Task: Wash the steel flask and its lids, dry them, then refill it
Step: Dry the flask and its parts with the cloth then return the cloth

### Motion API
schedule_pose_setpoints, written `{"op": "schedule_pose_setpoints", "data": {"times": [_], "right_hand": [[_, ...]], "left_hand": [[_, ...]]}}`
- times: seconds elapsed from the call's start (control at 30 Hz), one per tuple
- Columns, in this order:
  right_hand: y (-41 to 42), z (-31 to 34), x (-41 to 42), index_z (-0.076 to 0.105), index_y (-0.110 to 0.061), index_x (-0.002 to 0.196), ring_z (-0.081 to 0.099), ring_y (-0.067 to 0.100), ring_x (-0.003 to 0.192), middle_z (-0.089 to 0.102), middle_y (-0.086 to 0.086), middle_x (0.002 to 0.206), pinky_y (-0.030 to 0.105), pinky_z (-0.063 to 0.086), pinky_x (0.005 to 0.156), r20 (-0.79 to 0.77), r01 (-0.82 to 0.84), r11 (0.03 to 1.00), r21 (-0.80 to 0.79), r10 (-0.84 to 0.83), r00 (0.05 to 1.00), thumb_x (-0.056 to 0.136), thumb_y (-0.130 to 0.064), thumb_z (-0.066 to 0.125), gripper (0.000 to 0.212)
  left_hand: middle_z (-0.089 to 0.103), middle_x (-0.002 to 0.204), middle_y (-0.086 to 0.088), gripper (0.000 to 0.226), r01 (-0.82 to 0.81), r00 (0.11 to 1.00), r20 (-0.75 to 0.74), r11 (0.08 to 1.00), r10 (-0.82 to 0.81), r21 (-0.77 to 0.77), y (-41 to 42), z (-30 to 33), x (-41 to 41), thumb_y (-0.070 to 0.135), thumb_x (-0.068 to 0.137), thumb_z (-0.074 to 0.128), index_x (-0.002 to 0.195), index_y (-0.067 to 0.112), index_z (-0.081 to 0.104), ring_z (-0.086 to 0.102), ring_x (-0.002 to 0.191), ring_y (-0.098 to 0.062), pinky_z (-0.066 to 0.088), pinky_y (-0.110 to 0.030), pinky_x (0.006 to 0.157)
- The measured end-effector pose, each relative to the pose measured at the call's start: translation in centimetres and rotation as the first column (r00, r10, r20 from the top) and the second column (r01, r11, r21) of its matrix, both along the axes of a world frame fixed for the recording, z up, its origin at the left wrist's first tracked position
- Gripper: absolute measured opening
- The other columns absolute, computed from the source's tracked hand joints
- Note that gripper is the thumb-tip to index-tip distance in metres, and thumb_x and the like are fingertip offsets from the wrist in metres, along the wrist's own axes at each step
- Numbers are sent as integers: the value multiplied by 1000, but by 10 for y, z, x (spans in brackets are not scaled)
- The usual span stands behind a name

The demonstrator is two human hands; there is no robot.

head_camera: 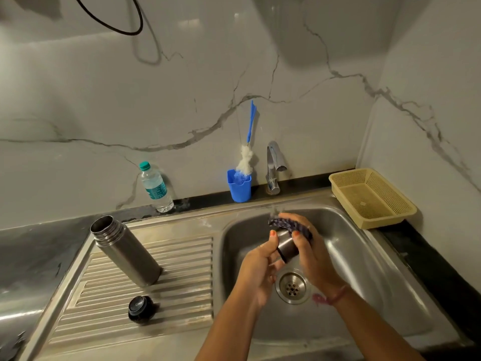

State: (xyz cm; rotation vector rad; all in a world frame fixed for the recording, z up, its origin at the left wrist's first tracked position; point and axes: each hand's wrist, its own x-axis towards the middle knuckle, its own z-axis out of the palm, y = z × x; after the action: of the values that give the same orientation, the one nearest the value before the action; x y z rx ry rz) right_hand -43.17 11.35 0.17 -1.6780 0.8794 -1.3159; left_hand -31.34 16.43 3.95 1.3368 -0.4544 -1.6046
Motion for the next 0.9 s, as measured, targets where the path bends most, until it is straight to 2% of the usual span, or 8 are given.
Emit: {"op": "schedule_pose_setpoints", "data": {"times": [0.07, 0.17, 0.3, 0.43, 0.6, 0.67, 0.77, 0.9], "right_hand": [[-7, 15, -5, 60, -16, 120, 57, 11, 111, 64, -1, 117, 45, 47, 96, -185, -5, 1000, -24, 1, 983, 88, -36, 40, 44], [-6, 20, -6, 57, -14, 127, 48, 10, 122, 59, -2, 125, 40, 41, 104, -442, -90, 941, -326, -67, 894, 89, -30, 40, 45], [8, 0, -7, 38, -12, 143, 24, 23, 142, 36, 2, 149, 42, 22, 116, -557, -162, 832, -531, -198, 807, 83, -28, 48, 63], [5, -16, -13, 32, -12, 145, 26, 26, 142, 33, 4, 151, 46, 26, 114, -601, -185, 776, -604, -290, 745, 80, -32, 55, 72], [-9, 4, -7, 54, -12, 129, 47, 13, 122, 56, 0, 127, 30, 39, 103, -540, -128, 909, -398, -119, 833, 85, -32, 45, 49], [-16, 22, -4, 64, -10, 106, 60, 13, 96, 67, 3, 100, 32, 49, 87, -400, -118, 991, -66, 82, 913, 88, -36, 38, 41], [-31, 41, -5, 56, -9, 69, 57, 12, 61, 60, 0, 61, 34, 46, 65, -178, -174, 890, 421, 270, 946, 99, -31, 32, 44], [-31, 42, -2, 58, -16, 87, 58, 5, 65, 61, -1, 77, 23, 49, 61, -378, -85, 964, 251, 179, 908, 101, -28, 33, 30]], "left_hand": [[73, 95, -5, 37, 22, 999, 38, 1000, -23, 22, 0, 1, 2, 40, 93, 61, 115, 12, 69, 62, 72, -10, 37, -22, 60], [73, 83, -3, 31, 16, 999, -35, 1000, -15, 25, -4, 3, 10, 38, 93, 61, 104, 9, 69, 65, 66, -12, 39, -21, 51], [67, 72, -1, 29, 19, 987, -157, 1000, -20, -9, -9, -2, 17, 41, 86, 66, 90, 12, 68, 59, 57, -12, 37, -23, 52], [65, 71, 1, 29, 62, 992, -103, 996, -68, -63, -4, -5, 17, 41, 92, 60, 83, 16, 71, 58, 57, -10, 40, -23, 54], [74, 82, 3, 29, 270, 937, 281, 939, -206, -214, -2, -5, 20, 35, 96, 57, 77, 21, 74, 66, 77, -3, 44, -21, 74], [77, 94, -3, 25, 339, 899, 379, 895, -217, -290, -1, -5, 22, 28, 95, 59, 93, 11, 77, 70, 91, -7, 49, -17, 82], [76, 106, -3, 27, 464, 785, 587, 816, -198, -346, -2, -12, 25, 37, 96, 62, 110, 19, 76, 69, 105, -18, 51, -36, 99], [69, 115, 23, 24, 457, 665, 745, 814, -45, -359, -11, -31, 32, 60, 89, 57, 98, 46, 74, 43, 137, -5, 28, -43, 119]]}}
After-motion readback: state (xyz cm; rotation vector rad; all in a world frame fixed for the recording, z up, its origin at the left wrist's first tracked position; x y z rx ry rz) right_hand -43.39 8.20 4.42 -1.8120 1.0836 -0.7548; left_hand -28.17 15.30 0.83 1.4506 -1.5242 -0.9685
